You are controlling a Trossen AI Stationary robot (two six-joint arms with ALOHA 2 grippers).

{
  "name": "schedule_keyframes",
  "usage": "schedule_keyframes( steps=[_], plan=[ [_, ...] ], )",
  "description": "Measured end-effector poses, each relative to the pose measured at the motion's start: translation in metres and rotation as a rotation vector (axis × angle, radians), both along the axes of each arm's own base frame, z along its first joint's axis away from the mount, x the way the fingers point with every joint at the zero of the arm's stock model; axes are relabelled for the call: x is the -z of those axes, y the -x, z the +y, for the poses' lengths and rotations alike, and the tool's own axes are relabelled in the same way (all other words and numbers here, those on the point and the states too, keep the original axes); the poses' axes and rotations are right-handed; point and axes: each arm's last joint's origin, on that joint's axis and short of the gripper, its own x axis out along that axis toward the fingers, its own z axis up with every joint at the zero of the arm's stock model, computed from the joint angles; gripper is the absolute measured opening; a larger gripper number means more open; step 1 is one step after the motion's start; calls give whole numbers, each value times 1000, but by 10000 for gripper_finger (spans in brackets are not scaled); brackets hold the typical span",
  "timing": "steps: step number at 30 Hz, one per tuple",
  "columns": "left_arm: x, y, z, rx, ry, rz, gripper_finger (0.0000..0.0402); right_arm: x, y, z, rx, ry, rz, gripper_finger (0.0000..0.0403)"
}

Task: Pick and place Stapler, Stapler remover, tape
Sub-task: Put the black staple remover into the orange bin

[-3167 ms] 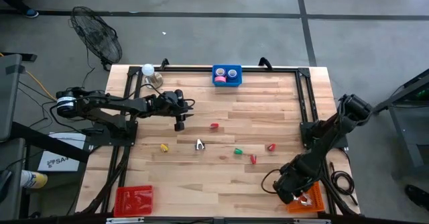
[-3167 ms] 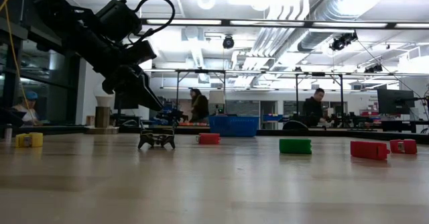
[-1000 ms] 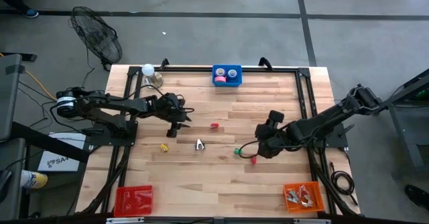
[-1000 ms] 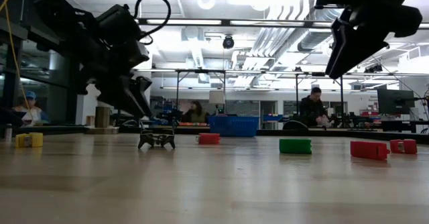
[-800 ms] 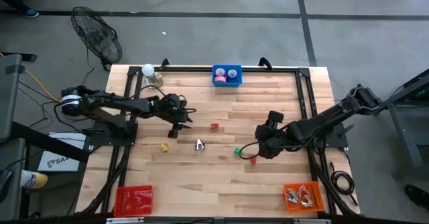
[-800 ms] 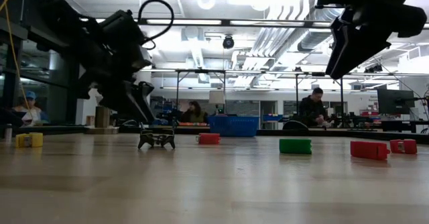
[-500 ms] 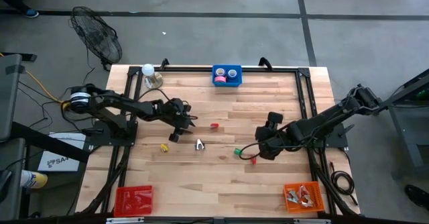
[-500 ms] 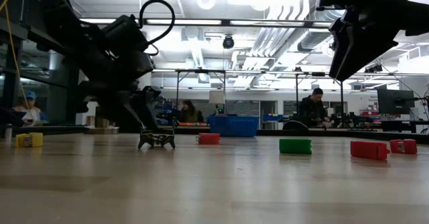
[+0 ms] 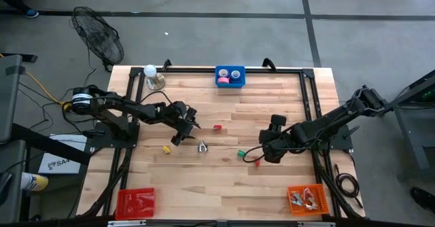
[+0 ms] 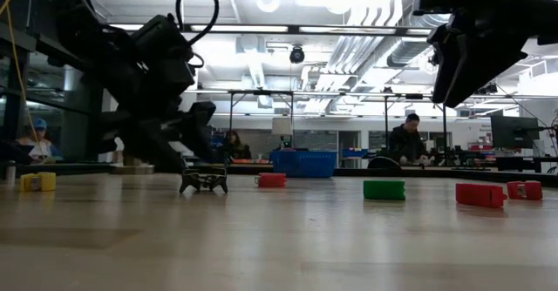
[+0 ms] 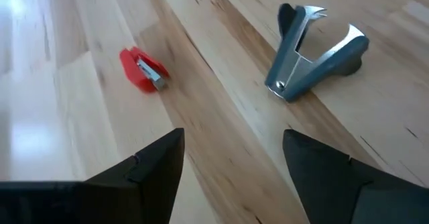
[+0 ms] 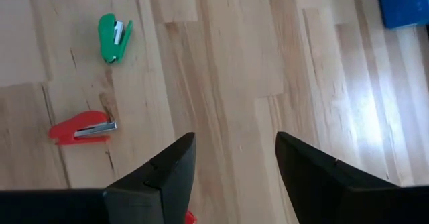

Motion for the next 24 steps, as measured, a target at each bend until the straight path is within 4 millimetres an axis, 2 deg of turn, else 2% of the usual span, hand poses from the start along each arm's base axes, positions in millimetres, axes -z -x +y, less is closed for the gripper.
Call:
schedule_keyframes(
  steps=[9,14,24],
  plan=[
    [-12,-21,-9,114,-65,93,248,0,0,1,-6,-21,10,197],
    [-7,-32,-20,208,-159,230,248,1,1,1,-14,-40,29,197],
    [-13,-45,-24,274,-270,224,248,1,2,1,-26,-47,42,197]
  ],
)
